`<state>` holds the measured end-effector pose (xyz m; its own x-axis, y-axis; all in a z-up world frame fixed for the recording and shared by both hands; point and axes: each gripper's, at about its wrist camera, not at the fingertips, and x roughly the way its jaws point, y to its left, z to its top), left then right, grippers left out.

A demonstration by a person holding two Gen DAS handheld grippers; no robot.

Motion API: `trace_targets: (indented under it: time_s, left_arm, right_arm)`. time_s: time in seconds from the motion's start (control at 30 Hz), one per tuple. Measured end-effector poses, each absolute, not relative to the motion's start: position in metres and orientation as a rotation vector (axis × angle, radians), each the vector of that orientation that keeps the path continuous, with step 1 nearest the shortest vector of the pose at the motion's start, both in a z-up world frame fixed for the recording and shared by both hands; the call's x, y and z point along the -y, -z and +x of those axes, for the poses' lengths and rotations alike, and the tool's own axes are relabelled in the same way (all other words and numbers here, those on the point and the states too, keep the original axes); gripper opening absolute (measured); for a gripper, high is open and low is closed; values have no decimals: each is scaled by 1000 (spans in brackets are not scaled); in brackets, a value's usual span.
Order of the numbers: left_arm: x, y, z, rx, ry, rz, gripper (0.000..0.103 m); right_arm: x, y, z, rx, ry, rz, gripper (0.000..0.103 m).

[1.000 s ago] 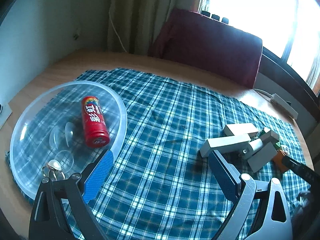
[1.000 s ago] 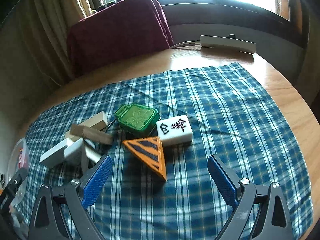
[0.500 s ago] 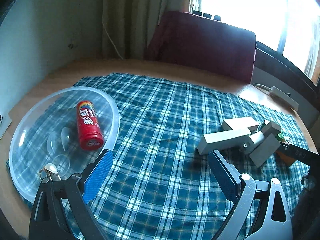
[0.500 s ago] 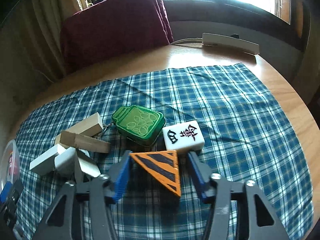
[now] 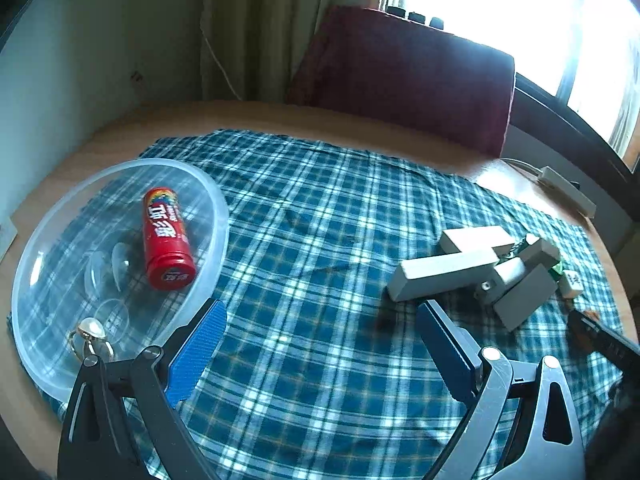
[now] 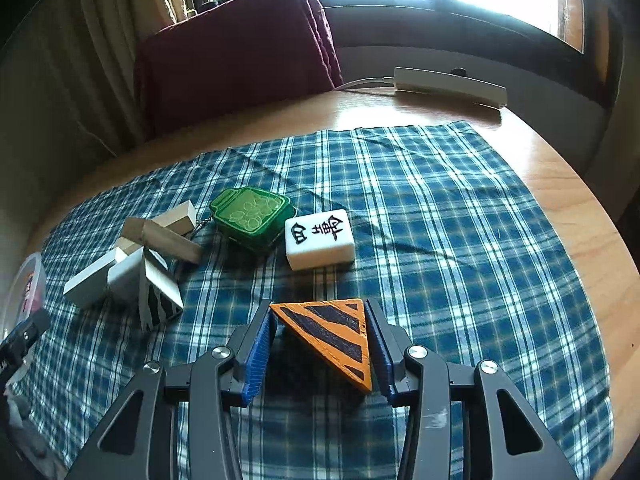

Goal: Organize rigid objects
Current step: 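Close the left tool on the long white block while the right tool holds the triangle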

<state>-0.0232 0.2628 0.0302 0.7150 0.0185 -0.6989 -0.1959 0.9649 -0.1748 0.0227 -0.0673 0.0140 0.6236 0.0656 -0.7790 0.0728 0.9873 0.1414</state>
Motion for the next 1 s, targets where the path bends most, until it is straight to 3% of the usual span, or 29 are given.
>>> trace_targets:
  time_s: [0.17,0.57,0.7,1.0]
  left_arm:
    - [-246,-30,-9,-817,-72,-239,96]
    - [-234,-13,37,-918,-107,-210,97]
    - [-246,-15,42,-892,-165,-227,97]
    - [-229,-28,41,-861,-69,-262,97]
  right_arm:
    - [71,-14,21,-902,-12,194,48]
    - [77,-19,11,-881,-36,244,69]
    - [75,-20,9,-879,-41,247,76]
    - [75,-20,9,-886,-46,262,82]
